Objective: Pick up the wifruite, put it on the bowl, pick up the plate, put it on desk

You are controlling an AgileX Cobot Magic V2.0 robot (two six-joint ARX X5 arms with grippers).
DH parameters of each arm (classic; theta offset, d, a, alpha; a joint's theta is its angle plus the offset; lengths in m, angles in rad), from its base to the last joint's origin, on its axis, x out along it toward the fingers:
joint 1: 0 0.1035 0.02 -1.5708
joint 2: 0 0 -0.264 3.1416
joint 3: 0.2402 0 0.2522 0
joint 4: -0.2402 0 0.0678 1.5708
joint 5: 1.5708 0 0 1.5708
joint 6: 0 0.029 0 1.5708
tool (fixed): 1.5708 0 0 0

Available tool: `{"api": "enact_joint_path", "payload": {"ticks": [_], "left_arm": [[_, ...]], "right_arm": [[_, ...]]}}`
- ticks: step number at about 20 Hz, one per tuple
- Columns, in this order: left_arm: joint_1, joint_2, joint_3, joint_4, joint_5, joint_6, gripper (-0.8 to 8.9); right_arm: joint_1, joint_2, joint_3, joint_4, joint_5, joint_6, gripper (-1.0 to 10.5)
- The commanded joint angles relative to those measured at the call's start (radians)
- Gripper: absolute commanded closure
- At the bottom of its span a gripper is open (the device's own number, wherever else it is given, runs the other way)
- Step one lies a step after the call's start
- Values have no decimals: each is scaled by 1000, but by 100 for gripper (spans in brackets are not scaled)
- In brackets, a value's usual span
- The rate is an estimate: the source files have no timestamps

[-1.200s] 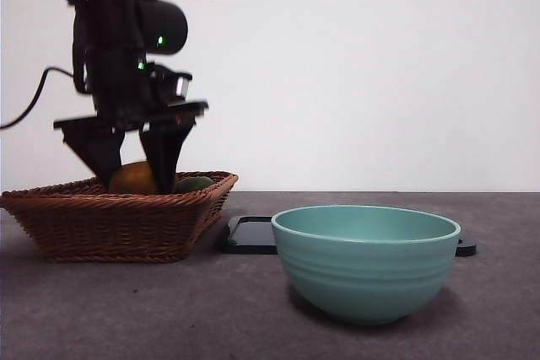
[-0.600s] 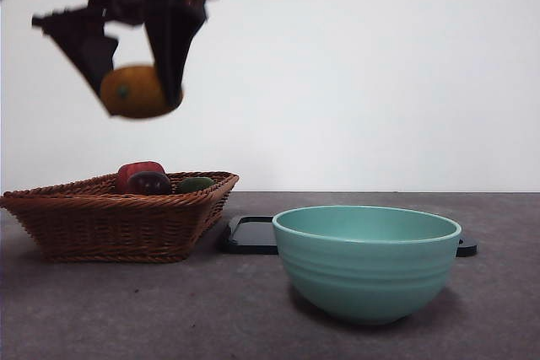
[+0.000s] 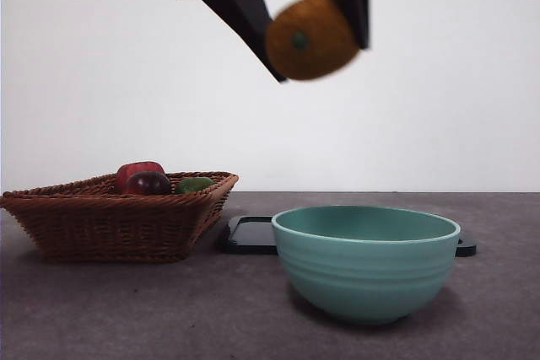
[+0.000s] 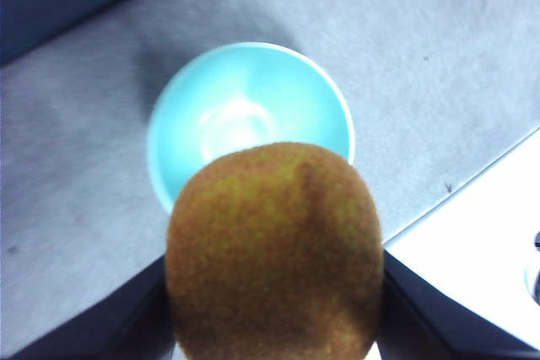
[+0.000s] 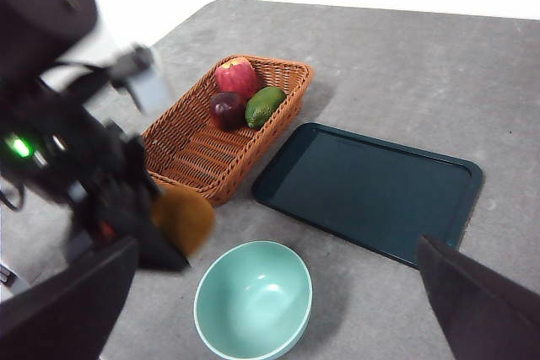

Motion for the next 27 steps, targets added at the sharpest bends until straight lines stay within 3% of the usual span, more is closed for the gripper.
{"api": "enact_joint_path", "payload": {"ticks": [1,15,27], "left_arm": [[-30,69,21,16,-39,-13,595],[-44,308,21,129,-56,16,595],[-44,362,21,135,-56,24,595]], "right_arm": [[3,2,20,6,-2,0,346],[3,2,20,6,-1,0,345],[3,2,20,6,-1,-1,346]]}}
